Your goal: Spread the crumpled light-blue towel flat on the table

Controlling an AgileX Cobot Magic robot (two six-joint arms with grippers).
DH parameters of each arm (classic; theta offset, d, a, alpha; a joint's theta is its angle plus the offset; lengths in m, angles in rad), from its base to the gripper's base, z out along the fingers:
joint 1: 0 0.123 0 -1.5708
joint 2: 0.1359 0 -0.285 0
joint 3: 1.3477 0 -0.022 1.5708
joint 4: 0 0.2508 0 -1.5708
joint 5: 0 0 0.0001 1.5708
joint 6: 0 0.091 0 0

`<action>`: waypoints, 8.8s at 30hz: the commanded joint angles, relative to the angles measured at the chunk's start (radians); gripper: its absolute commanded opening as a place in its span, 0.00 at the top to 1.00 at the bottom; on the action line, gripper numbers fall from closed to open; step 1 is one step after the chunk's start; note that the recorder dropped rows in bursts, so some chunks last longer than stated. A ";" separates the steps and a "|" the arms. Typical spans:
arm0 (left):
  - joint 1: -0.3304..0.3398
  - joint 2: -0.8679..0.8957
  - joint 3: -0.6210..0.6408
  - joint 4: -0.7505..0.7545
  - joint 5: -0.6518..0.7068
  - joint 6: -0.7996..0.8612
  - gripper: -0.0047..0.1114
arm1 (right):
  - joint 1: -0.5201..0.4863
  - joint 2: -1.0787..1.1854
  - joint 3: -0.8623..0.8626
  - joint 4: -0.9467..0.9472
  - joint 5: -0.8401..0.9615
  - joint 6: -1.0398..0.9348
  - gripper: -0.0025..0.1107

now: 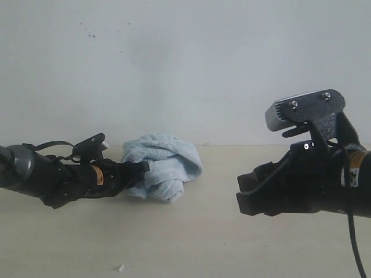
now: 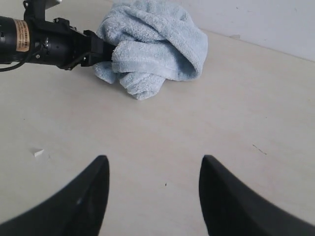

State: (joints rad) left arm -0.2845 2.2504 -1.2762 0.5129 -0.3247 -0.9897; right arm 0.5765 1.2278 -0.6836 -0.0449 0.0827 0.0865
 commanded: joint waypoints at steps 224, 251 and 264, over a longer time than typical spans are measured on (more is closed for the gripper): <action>0.275 -1.850 0.624 1.232 -0.012 -0.816 0.92 | 0.071 0.167 -0.631 -0.285 1.028 -0.140 0.92; 0.275 -2.014 1.109 1.232 0.278 -0.855 0.92 | 0.071 -0.048 -0.014 -0.692 0.709 0.116 0.92; 0.275 -2.016 1.011 1.232 0.136 -1.054 0.43 | 0.071 0.155 -0.017 -0.707 0.632 0.223 0.92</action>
State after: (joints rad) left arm -0.0087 0.2373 -0.2226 1.7490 -0.2011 -2.0639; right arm 0.6502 1.3811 -0.7031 -0.7472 0.7011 0.3005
